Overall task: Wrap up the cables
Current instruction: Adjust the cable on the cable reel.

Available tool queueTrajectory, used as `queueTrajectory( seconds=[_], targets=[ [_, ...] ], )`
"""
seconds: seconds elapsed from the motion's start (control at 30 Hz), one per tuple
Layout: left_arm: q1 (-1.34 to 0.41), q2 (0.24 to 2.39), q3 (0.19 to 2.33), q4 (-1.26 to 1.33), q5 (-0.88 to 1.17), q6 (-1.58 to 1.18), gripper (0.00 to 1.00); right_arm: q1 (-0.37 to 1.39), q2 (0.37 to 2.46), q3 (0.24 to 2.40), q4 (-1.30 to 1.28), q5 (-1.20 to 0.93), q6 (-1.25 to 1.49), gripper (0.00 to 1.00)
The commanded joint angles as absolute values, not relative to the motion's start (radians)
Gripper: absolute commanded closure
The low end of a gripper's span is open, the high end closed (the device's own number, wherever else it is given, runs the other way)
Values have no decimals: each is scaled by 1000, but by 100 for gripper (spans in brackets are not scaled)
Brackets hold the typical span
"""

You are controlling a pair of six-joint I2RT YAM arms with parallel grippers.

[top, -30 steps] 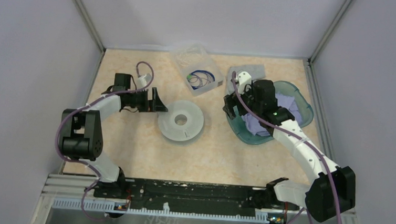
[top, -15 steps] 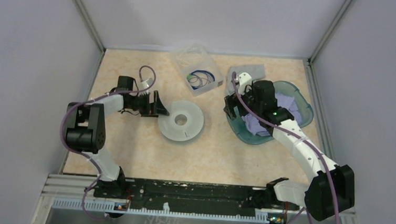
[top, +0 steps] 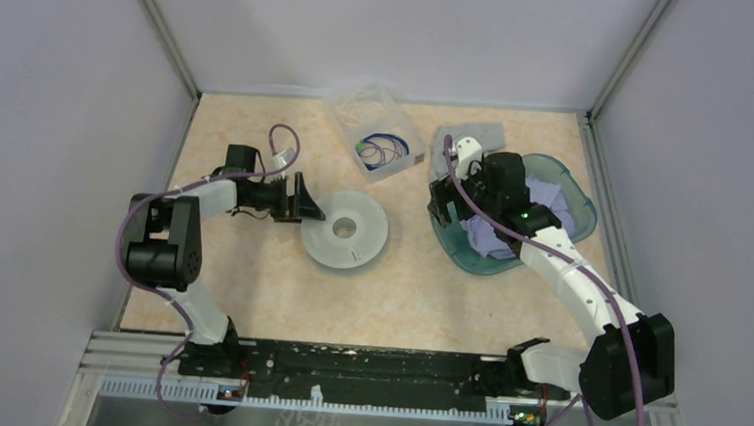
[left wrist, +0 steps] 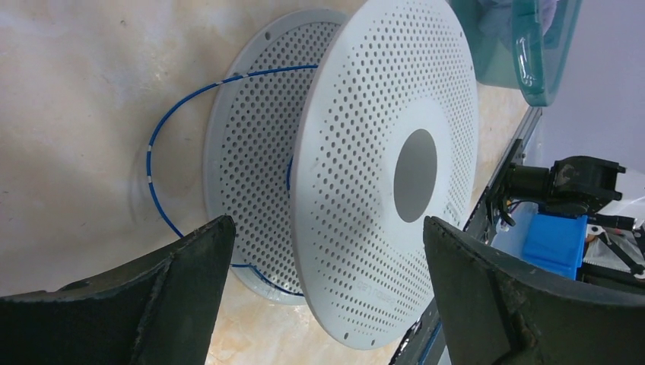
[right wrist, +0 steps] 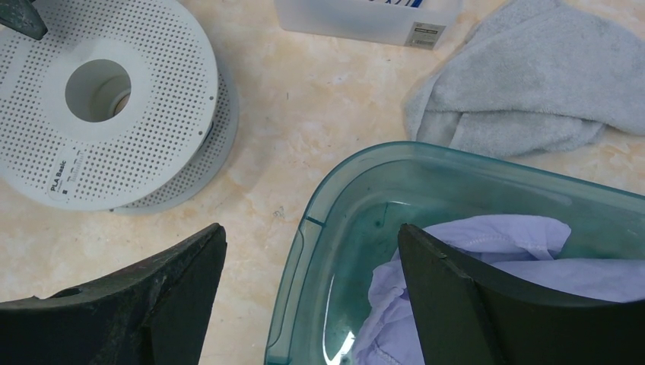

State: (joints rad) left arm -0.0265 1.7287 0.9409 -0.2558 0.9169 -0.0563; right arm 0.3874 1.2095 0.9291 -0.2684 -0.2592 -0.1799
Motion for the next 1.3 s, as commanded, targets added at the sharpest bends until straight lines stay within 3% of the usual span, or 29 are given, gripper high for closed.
queueTrajectory(
  seconds=[0.0,0.23,0.57,1.27],
  targets=[
    [-38,1730,952,-234,983,-33,2,376,1209,926,-213,-277,-178,17],
    [-50,1721,977,-278,989,17,2,370,1209,924,-212,-281,-176,17],
    [-49,1581,935,-197,728,17,0,367,1204,921,-210,-285,-177,17],
    [-62,1749,1012,-311,845,-16,2,352,1207,914,-205,-292,-176,17]
  ],
)
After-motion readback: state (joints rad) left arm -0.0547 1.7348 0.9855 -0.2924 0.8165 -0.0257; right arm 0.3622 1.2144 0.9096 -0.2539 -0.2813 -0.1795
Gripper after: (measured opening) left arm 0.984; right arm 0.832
